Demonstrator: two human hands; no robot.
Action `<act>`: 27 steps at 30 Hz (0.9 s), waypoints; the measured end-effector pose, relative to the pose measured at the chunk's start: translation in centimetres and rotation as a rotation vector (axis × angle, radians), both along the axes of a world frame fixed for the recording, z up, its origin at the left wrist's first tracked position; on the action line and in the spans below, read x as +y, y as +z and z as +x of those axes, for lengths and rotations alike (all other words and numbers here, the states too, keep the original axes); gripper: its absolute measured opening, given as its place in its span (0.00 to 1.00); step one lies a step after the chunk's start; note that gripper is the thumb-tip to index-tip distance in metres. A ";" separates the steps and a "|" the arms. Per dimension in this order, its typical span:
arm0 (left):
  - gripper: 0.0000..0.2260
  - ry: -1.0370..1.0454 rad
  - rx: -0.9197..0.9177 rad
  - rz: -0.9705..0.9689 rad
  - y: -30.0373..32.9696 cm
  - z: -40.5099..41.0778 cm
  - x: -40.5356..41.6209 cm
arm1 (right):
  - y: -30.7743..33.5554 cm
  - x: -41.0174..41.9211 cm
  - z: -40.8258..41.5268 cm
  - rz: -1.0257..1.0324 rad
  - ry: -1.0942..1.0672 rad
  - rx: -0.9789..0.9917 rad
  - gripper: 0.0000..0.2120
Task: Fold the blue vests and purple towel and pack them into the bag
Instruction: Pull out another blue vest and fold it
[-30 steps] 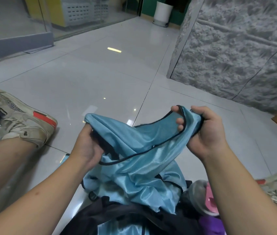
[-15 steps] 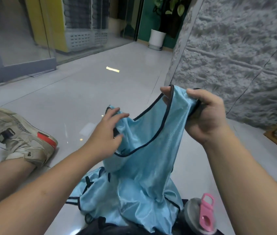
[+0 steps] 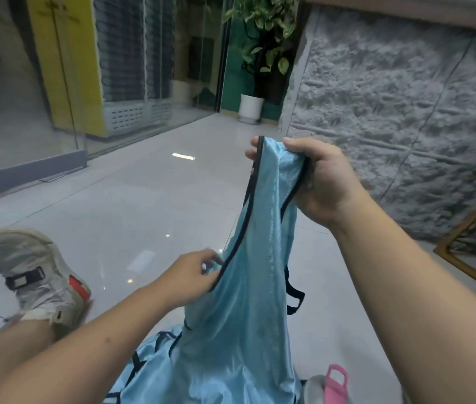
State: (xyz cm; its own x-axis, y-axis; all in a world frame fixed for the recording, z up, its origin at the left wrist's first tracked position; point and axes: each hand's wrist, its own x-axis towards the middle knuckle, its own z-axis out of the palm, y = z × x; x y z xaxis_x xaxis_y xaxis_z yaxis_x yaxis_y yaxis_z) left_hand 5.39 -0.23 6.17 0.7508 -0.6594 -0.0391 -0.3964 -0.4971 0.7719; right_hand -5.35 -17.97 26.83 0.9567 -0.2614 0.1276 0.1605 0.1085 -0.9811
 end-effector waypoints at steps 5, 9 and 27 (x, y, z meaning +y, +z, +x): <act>0.28 -0.108 0.167 0.243 -2.7 -2.9 0.0 | 1.2 -0.3 -0.6 0.029 0.024 -0.016 0.20; 0.24 -0.153 0.070 0.459 -2.5 -3.3 0.4 | 2.1 -0.2 -1.5 -0.013 0.027 -0.007 0.19; 0.10 0.487 -0.241 0.497 9.1 0.6 2.1 | 6.1 0.6 -4.4 0.118 -0.051 -0.121 0.04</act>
State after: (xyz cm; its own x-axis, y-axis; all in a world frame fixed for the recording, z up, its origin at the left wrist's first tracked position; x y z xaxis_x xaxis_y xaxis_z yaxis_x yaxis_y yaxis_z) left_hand 6.01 1.88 15.22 0.9795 -0.1968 -0.0436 -0.1719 -0.9285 0.3291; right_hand -9.72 -17.42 32.95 0.9214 -0.3292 0.2068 0.2850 0.2104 -0.9351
